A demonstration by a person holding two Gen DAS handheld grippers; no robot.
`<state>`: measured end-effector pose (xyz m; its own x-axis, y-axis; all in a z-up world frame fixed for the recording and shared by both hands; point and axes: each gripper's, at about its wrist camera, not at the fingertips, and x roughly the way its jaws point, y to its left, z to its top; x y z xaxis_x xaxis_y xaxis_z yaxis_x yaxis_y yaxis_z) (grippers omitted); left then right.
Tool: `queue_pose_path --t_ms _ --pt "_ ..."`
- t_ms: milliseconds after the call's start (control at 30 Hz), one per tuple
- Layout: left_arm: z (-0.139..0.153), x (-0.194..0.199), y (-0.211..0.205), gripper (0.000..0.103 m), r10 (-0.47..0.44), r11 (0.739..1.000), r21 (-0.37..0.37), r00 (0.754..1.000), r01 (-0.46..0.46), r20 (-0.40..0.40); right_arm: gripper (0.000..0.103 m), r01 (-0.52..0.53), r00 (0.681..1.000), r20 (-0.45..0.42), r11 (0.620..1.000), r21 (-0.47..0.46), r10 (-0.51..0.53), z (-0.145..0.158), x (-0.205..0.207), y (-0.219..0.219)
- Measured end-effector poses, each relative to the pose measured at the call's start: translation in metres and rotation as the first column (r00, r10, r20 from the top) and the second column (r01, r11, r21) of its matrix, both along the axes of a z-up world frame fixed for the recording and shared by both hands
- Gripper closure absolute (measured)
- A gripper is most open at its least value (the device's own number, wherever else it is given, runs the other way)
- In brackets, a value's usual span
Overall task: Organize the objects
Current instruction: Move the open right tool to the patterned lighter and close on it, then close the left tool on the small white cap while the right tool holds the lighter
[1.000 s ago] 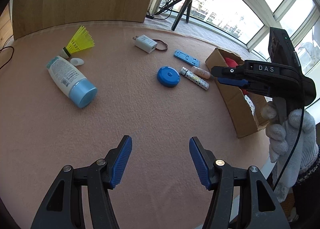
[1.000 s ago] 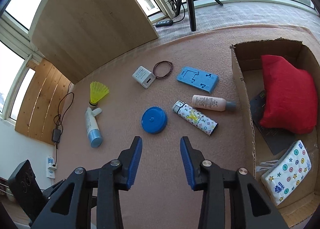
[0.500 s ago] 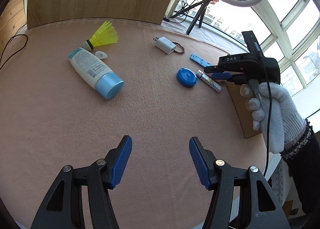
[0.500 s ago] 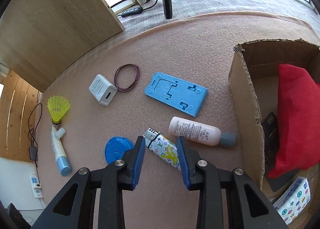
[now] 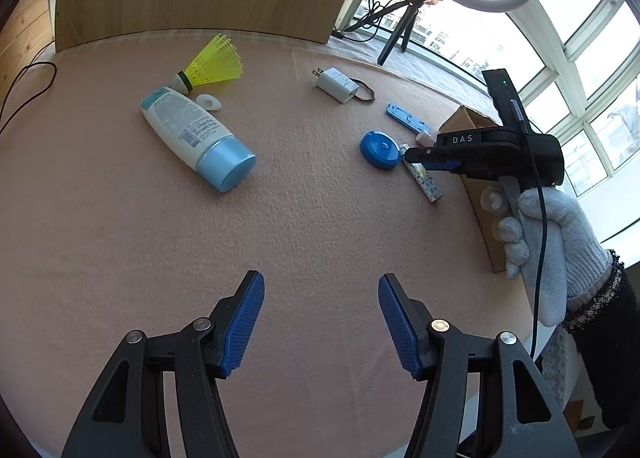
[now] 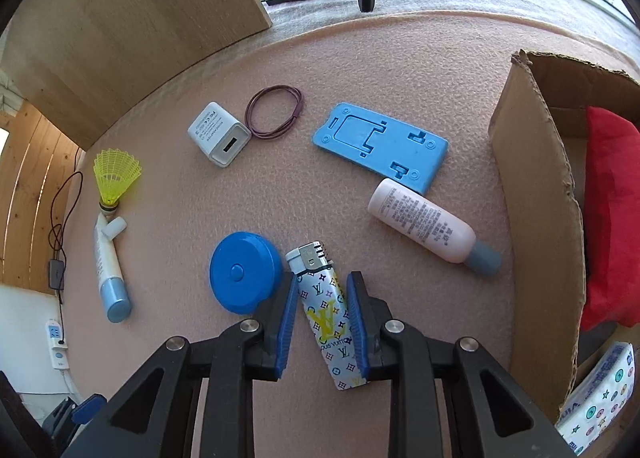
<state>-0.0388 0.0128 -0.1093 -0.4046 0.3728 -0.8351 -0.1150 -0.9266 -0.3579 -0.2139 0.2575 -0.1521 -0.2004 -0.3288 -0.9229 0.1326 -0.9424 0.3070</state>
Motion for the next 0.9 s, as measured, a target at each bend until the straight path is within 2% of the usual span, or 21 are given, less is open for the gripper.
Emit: queue_pose_path --t_ms 333,533,600,633,700,900 --pt "-0.006 -0.002 0.008 0.04 -0.011 1.0 -0.002 1.0 0.011 0.01 0.082 -0.056 0.998 0.019 0.998 -0.028 0.057 0.001 0.049 -0.01" --pt "-0.007 -0.016 0.014 0.04 -0.021 0.999 -0.042 1.0 0.022 0.007 0.081 -0.069 0.997 0.027 0.996 -0.056 0.07 0.001 0.066 -0.016" --pt "-0.005 -0.024 0.014 0.04 -0.024 0.998 -0.053 1.0 0.023 -0.004 0.076 -0.076 0.997 0.024 0.994 -0.075 0.078 0.003 0.07 -0.015" --pt "-0.004 -0.029 0.013 0.04 -0.021 0.998 -0.053 1.0 0.021 -0.006 0.072 -0.074 0.997 0.014 0.994 -0.078 0.075 0.006 0.071 -0.014" --pt "0.0 -0.041 0.009 0.04 -0.013 0.999 -0.05 1.0 0.012 -0.012 0.069 -0.069 0.997 -0.024 0.995 -0.067 0.068 0.015 0.075 -0.01" --pt "0.007 -0.088 -0.01 0.04 0.029 0.997 -0.074 0.999 -0.03 -0.019 0.069 -0.059 0.995 -0.087 0.997 -0.058 0.054 0.039 0.091 -0.004"
